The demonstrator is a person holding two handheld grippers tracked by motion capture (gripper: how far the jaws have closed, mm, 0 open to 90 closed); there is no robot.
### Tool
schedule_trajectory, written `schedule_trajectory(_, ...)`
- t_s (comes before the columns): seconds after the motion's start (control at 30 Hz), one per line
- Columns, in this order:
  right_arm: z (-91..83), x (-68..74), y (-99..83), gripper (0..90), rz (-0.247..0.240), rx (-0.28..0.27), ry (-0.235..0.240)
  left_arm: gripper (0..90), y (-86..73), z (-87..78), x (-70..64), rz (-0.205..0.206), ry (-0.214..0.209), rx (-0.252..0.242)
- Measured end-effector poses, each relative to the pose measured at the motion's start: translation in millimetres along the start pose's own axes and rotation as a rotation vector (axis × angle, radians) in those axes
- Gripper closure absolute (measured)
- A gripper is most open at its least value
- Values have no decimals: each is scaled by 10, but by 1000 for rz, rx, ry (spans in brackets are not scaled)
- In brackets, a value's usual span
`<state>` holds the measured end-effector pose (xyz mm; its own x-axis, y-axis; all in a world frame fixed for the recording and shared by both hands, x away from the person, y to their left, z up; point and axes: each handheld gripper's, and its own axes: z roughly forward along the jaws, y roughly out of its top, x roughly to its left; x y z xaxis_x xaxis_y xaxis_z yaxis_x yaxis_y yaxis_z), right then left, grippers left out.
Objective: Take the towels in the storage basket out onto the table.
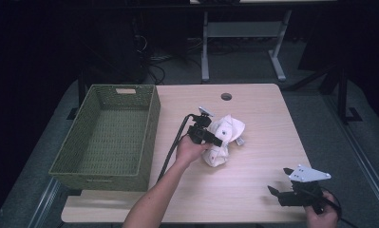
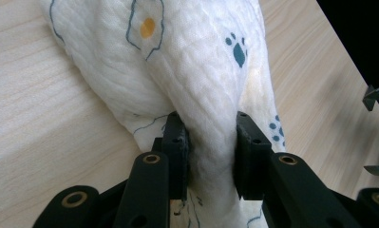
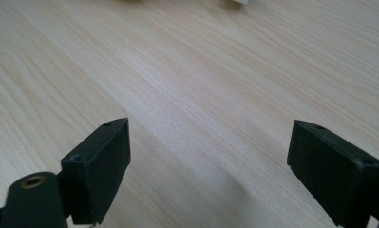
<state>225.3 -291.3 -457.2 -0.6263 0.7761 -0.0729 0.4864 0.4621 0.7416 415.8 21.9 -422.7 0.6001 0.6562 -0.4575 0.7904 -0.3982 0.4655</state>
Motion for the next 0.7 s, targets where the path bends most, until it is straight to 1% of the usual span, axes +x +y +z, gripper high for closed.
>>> schedule_trajectory(0.1,5,1,-1,140,-6,2,2,675,-5,2,-10,6,-6,2)
schedule_trajectory(0.2,10,1,0,140,-4,3,4,647,-11,9,-23,13,-1,3)
schedule_trajectory(0.27,9,1,2,140,-6,-1,3,601,-19,14,-28,6,-11,-1)
schedule_trajectory(0.33,8,2,-2,140,-5,-2,4,531,-29,17,-36,6,-16,0)
schedule_trajectory(0.37,3,7,-1,140,-5,1,2,515,-34,12,-41,6,-16,-5)
schedule_trajectory(0.43,1,8,1,140,-9,-2,0,490,-39,6,-43,13,-21,3)
schedule_trajectory(0.47,2,9,3,140,-9,-1,1,473,-42,5,-47,16,-18,6)
schedule_trajectory(0.53,6,11,4,140,-11,5,2,448,-50,-1,-51,27,1,0)
schedule_trajectory(0.57,6,14,4,140,-10,6,2,427,-53,-5,-49,29,2,0)
schedule_trajectory(0.7,13,15,10,140,-17,5,2,394,-75,-26,-69,40,-10,-19)
